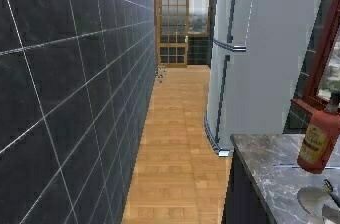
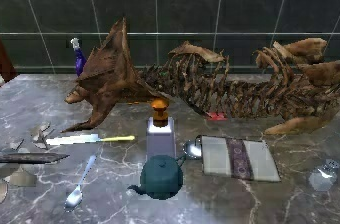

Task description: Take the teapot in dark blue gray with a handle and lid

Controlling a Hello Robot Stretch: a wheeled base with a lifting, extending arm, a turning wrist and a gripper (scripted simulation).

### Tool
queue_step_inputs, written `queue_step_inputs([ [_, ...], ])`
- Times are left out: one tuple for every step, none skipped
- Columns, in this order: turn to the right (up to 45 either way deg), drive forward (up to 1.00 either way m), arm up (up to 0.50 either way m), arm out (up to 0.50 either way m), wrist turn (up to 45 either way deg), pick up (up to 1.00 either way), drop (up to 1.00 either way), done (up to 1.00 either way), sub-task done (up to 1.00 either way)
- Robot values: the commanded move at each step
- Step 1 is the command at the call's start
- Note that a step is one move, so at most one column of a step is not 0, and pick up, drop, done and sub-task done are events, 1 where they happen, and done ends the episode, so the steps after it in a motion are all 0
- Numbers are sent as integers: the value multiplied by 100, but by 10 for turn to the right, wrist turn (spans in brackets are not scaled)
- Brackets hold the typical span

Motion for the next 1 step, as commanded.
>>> queue_step_inputs([
  [0, 0, 50, 0, 0, 0, 0, 0, 0],
])
